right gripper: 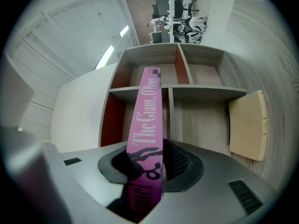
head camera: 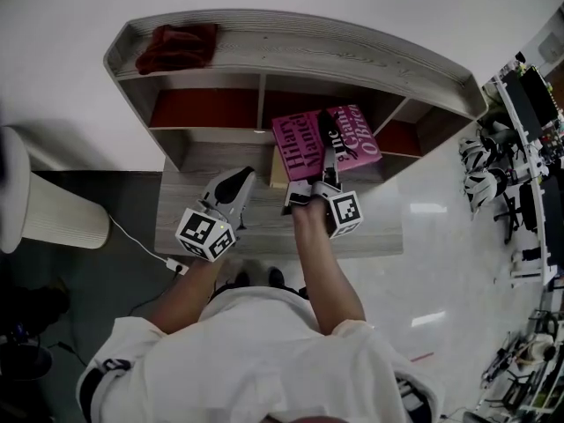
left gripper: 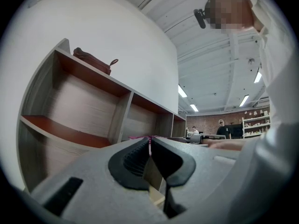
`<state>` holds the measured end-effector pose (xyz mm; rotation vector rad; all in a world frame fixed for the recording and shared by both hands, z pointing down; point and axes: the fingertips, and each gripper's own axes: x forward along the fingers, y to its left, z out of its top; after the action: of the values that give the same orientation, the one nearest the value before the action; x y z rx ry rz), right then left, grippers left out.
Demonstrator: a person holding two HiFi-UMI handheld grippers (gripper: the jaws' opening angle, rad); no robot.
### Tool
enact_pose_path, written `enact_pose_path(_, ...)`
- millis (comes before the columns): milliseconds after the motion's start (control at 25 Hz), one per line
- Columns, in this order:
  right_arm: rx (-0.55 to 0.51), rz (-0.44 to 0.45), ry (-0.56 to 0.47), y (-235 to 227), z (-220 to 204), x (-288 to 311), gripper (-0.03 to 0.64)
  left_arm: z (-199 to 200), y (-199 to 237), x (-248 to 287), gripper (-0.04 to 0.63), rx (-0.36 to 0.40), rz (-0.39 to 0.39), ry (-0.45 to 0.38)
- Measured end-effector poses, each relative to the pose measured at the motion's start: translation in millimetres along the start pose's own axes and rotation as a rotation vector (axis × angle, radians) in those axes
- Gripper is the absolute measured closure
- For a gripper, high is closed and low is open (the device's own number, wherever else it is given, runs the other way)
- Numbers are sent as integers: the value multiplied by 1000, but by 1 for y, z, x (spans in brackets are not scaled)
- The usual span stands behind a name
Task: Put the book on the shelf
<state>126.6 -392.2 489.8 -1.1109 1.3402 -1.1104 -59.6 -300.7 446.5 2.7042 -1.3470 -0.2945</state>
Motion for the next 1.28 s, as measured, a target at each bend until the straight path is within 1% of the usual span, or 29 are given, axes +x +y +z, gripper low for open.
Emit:
enact_pose_path(200, 28, -46, -7, -11, -3, 6, 471, -8, -2, -2, 568, 6, 7, 22)
enact_pose_path(400, 5, -53, 14, -15, -7, 12, 471, -14, -1, -5, 568, 0, 22, 39)
enact_pose_path(760, -61, -114, 179, -28, -30, 16, 471, -22, -10, 2, 568, -13, 10, 51)
enact_pose_path(880, -54, -121, 211, -29, -34, 18, 471, -24, -11, 3, 568, -16, 10, 53)
enact_pose_path(1080, -11, -137, 230, -30, -39, 23, 471, -26, -12, 4, 568, -20, 12, 56)
enact_pose_path(1280, -8, -137, 322, -29, -59, 26, 471, -26, -12, 6, 568, -24, 15, 57)
